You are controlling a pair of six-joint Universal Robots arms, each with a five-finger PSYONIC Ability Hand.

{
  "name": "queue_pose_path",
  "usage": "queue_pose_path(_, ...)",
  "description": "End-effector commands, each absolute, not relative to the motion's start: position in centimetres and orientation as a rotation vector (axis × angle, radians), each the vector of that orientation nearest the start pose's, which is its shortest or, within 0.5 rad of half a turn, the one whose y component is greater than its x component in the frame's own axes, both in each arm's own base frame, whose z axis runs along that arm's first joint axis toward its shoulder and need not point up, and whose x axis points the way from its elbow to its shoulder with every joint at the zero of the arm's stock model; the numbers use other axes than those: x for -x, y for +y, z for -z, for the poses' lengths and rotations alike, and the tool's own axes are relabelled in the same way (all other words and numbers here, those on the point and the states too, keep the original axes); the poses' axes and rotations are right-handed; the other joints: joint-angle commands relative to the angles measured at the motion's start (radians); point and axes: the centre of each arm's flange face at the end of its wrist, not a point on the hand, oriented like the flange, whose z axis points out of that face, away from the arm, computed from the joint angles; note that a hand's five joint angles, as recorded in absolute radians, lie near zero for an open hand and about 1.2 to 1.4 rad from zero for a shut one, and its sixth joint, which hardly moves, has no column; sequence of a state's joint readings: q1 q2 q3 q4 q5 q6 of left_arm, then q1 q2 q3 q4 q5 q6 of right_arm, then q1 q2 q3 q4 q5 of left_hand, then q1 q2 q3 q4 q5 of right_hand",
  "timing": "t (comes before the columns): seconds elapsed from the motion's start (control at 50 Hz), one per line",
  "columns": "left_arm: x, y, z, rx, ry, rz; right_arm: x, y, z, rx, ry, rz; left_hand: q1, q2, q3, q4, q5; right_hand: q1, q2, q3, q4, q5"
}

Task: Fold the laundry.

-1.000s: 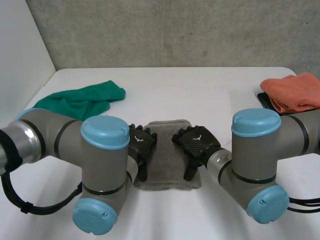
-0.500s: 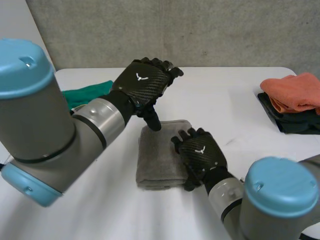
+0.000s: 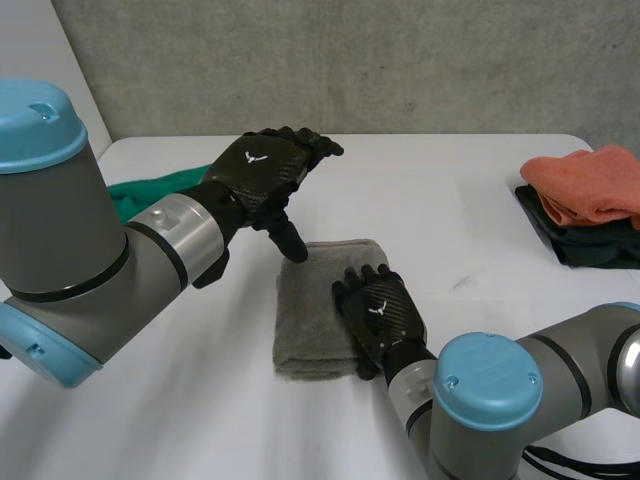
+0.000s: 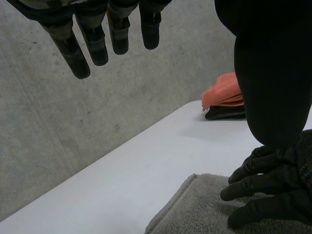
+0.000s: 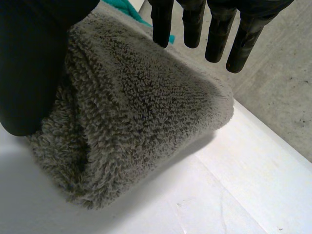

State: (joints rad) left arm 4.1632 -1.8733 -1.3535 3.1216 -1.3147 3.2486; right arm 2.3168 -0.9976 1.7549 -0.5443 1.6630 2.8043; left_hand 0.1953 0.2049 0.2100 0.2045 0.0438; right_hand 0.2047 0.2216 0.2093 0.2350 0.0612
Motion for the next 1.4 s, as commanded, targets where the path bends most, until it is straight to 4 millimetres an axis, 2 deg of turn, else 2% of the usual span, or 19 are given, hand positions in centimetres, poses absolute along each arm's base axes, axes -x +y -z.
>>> queue_pose_path(0.02, 32.3, -22.8, -27.3, -1.200, 2.494, 2.341, -33.3, -17.4, -10.5, 1.152, 2.031, 1.825, -0.020, -0.030, -0.035, -0.029, -0.043, -0.030, -0.047, -0.035, -0.060, -0.061)
queue_pose_path(0.22, 32.6, -22.3, -27.4, -1.234, 2.495, 2.342, -32.9, -17.0, -11.4, 1.134, 2.020, 1.836, -0.017, -0.027, -0.032, -0.026, -0.040, -0.030, -0.047, -0.035, -0.060, -0.061)
queue_pose_path(0.3, 33.0, -21.7, -27.4, -1.310, 2.505, 2.342, -33.1, -17.4, -11.1, 1.146, 2.017, 1.839, -0.014, -0.024, -0.029, -0.023, -0.037, -0.030, -0.047, -0.035, -0.060, -0.061)
queue_pose_path(0.38, 33.4, -20.8, -27.3, -1.476, 2.529, 2.340, -33.5, -17.7, -10.6, 1.150, 2.019, 1.836, -0.014, -0.024, -0.029, -0.023, -0.037, -0.030, -0.047, -0.035, -0.060, -0.061)
queue_pose_path(0.46, 33.4, -20.5, -27.4, -1.543, 2.542, 2.338, -33.7, -18.0, -10.2, 1.152, 2.021, 1.832, -0.014, -0.024, -0.029, -0.023, -0.037, -0.030, -0.047, -0.035, -0.060, -0.061)
queue_pose_path(0.88, 33.3, -20.3, -27.8, -1.544, 2.537, 2.348, -34.7, -18.9, -9.6, 1.176, 2.001, 1.856, -0.014, -0.024, -0.029, -0.023, -0.037, -0.030, -0.047, -0.035, -0.060, -0.061)
queue_pose_path(1.28, 33.2, -20.4, -27.7, -1.537, 2.541, 2.345, -37.1, -21.6, -10.1, 1.137, 1.939, 1.931, -0.014, -0.024, -0.029, -0.023, -0.037, -0.030, -0.047, -0.035, -0.060, -0.061)
queue_pose_path(1.34, 33.2, -20.4, -27.7, -1.535, 2.543, 2.343, -37.6, -22.0, -9.9, 1.137, 1.923, 1.932, -0.014, -0.024, -0.029, -0.023, -0.037, 0.152, 0.135, 0.148, 0.122, 0.121)
queue_pose_path(1.36, 33.2, -20.4, -27.7, -1.535, 2.543, 2.343, -37.7, -22.1, -9.9, 1.138, 1.916, 1.932, -0.014, -0.024, -0.029, -0.023, -0.037, 0.275, 0.258, 0.271, 0.245, 0.244)
queue_pose_path(1.38, 33.2, -20.4, -27.7, -1.535, 2.541, 2.345, -38.0, -22.2, -9.9, 1.141, 1.897, 1.928, -0.014, -0.024, -0.029, -0.023, -0.037, 0.535, 0.518, 0.531, 0.505, 0.504)
queue_pose_path(1.4, 33.2, -20.4, -27.7, -1.536, 2.541, 2.343, -38.1, -22.3, -9.8, 1.142, 1.888, 1.926, -0.014, -0.024, -0.029, -0.023, -0.037, 0.669, 0.652, 0.664, 0.638, 0.638)
